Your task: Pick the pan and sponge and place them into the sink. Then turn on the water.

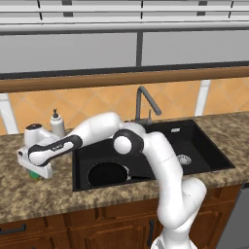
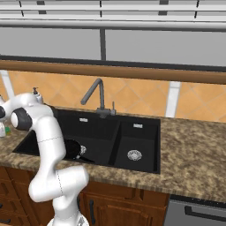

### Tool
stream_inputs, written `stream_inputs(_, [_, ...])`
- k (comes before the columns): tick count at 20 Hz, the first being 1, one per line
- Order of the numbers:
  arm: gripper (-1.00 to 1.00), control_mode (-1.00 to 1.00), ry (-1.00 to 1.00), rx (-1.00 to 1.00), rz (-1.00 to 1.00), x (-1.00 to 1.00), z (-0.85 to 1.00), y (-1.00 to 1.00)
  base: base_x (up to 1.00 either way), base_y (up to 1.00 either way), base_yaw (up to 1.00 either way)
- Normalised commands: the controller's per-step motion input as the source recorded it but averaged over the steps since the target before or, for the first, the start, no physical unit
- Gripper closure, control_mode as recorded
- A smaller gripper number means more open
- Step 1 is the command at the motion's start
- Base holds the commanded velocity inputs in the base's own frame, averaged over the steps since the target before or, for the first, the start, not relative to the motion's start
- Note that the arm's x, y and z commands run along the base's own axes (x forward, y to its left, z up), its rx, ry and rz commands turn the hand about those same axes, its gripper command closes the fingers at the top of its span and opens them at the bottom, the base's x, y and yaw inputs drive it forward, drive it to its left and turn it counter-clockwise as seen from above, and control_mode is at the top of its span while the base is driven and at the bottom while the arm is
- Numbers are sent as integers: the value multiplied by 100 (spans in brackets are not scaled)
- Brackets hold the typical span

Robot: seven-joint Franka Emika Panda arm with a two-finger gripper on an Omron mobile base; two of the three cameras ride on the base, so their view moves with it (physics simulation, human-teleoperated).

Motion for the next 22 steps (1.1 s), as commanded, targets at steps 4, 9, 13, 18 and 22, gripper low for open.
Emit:
stream_inputs(4, [100, -100, -12, 9, -2, 0, -2, -35, 0, 0, 0])
stream_inputs(9, [100, -100, -1, 3, -14, 0, 10, -76, 0, 0, 0])
stream_inputs(13, [100, -100, -2, 3, -21, -2, 32, -100, 0, 0, 0])
stream_inputs(18, [100, -100, 6, -2, -28, 1, 25, -99, 0, 0, 0])
stream_inputs(22, [100, -100, 0, -2, -27, 0, 0, -100, 0, 0, 0])
